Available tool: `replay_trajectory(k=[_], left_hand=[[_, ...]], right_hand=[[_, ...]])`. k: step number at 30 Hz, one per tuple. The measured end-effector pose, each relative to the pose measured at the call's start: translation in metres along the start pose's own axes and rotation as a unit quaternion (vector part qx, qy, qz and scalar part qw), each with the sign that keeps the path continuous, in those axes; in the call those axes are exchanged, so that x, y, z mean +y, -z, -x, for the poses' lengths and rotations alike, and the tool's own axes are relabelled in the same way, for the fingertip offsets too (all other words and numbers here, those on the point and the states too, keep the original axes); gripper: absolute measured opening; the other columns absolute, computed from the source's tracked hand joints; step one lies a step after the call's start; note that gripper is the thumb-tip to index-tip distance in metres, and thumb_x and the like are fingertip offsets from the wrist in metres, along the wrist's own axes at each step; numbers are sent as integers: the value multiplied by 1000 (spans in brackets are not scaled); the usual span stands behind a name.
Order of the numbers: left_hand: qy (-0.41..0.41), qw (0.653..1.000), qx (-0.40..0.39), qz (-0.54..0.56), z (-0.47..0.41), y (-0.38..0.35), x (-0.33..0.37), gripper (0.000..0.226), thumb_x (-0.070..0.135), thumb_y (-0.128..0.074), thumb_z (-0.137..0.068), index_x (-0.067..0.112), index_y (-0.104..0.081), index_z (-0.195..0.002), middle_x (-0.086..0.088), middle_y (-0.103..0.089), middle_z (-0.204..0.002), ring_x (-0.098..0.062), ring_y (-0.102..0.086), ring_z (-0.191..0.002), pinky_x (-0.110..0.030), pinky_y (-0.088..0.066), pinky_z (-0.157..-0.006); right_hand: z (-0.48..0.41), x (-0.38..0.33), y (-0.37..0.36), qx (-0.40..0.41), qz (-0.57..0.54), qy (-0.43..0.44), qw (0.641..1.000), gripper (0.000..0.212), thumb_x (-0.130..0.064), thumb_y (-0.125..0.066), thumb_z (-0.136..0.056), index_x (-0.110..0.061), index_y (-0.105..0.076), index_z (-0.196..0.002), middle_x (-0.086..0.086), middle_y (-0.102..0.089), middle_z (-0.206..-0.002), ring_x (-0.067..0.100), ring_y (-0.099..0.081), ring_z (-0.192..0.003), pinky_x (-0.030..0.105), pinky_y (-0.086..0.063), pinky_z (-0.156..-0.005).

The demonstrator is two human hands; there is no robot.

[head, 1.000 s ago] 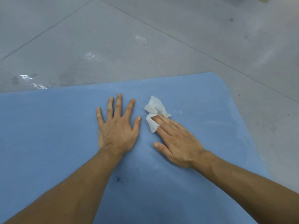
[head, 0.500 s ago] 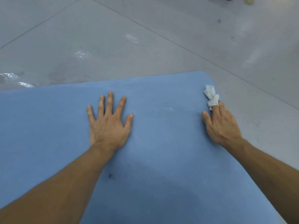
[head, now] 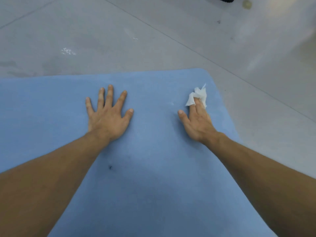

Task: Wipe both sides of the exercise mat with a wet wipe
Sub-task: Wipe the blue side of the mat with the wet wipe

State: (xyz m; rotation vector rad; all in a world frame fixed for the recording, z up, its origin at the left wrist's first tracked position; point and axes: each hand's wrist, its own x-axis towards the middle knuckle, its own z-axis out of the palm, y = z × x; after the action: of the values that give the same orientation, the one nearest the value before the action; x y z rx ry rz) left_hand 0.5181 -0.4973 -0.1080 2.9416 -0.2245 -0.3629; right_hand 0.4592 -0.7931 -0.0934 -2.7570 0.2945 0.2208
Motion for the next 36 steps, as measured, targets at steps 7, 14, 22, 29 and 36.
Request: replay_trajectory(k=[7, 14, 22, 29, 36], left_hand=[[-63, 997, -29, 27, 8, 6, -18, 66, 61, -27, -104, 45, -2, -163, 9, 18, -172, -15, 19, -157, -54, 14, -125], [-66, 996, 53, 18, 46, -13, -18, 60, 49, -18, -107, 34, -11, -165, 7, 2, -174, -14, 5, -159, -47, 3, -128], [-50, 994, 95, 27, 101, -34, -14, 70, 56, -20, -100, 27, -29, -163, 0, -14, -173, -19, -10, -159, -51, -7, -127], [-48, 993, 106, 7, 114, -40, -13, 70, 57, -22, -101, 27, -28, -163, 1, -13, -173, -20, -11, -159, -52, -8, -128], [-50, 993, 107, -8, 113, -40, -14, 70, 57, -21, -101, 28, -25, -164, 1, -10, -173, -20, -7, -160, -53, -8, -127]], right_hand=[[34, -60, -35, -27, 6, 147, 989, 91, -67, -19, -95, -11, -3, -166, 4, 5, -174, 17, 8, -160, 37, 2, -129], [73, -92, -58, -44, 56, 263, 962, 80, -59, -26, -103, -12, -12, -166, 2, -5, -174, 13, 5, -160, 34, 1, -129], [85, -34, -37, -44, 136, 192, 971, 76, -63, -10, -102, -23, -3, -167, -8, 3, -174, 5, 9, -158, 38, -2, -129], [73, 39, -6, 9, 121, 6, 993, 85, -67, -4, -94, -23, -3, -166, -5, -3, -174, 12, -3, -160, 40, -5, -127], [70, 97, 22, 27, 116, -142, 983, 75, -55, -25, -104, -8, -20, -162, 17, -21, -169, 33, -25, -154, 46, -20, -125]])
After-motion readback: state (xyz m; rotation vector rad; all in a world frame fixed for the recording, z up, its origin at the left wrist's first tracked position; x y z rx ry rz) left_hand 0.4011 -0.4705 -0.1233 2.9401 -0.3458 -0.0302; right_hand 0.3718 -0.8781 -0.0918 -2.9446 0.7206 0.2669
